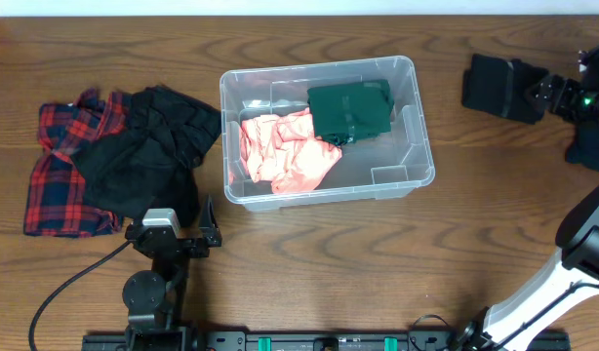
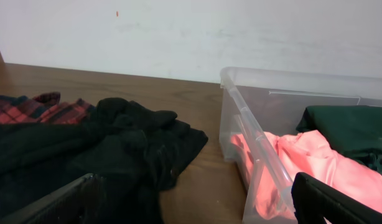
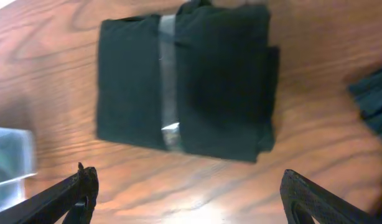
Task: Pack container
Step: 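Move the right gripper to the folded black cloth and grasp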
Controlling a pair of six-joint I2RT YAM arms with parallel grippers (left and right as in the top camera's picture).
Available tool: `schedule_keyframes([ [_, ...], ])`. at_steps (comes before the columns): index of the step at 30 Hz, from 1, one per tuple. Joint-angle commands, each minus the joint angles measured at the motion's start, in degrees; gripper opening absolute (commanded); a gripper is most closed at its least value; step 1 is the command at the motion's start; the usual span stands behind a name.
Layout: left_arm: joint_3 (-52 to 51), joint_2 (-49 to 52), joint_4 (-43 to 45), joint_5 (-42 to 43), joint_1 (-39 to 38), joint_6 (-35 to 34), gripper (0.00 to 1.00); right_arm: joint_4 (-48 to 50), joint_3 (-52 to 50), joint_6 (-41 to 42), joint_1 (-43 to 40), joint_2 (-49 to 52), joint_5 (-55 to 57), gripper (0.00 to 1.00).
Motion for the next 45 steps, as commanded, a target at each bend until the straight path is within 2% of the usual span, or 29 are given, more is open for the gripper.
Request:
schedule_keyframes([
  [1, -0.98, -0.11, -1.9, 0.66, 0.31, 0.94, 0.98, 2.71, -0.15, -4.26, -1.38, 2.29, -1.16, 0.91],
  [15, -0.98, -0.11, -1.92, 0.66, 0.31, 0.94, 0.98, 14.6, -0.15, -0.35, -1.42, 14.32, -0.57, 0.84],
  [22, -0.98, -0.11, -1.9, 0.66, 0.31, 0.94, 0.98, 18.18, -0.15, 3.45, -0.46, 17.49, -4.79, 0.75],
  [23, -0.98, -0.11, -1.9, 0.66, 0.31, 0.94, 0.98, 18.51, -0.15, 4.22, -0.07, 17.75, -5.2, 0.7],
  [28, -0.98, -0.11, -1.9, 0.66, 0.28, 0.94, 0.98, 19.28, -0.13, 6.45, 1.51, 17.73, -6.78, 0.27],
  [30, -0.98, -0.11, -1.9, 0.66, 0.31, 0.94, 0.98, 19.26, -0.13, 7.69, 1.7, 17.62, -8.39, 0.07],
  [31, -0.98, -0.11, -1.9, 0.66, 0.31, 0.94, 0.98, 19.21, -0.13, 8.59, 1.73, 17.42, -9.05, 0.01],
  [36, -0.98, -0.11, -1.92, 0.66, 0.31, 0.94, 0.98, 17.05, -0.13, 10.36, 1.73, 13.62, -12.39, 0.01],
  [45, -0.98, -0.11, -1.9, 0.66, 0.31, 0.94, 0.98, 3.43, -0.13, 12.07, 3.08, -5.9, -13.29, 0.01],
])
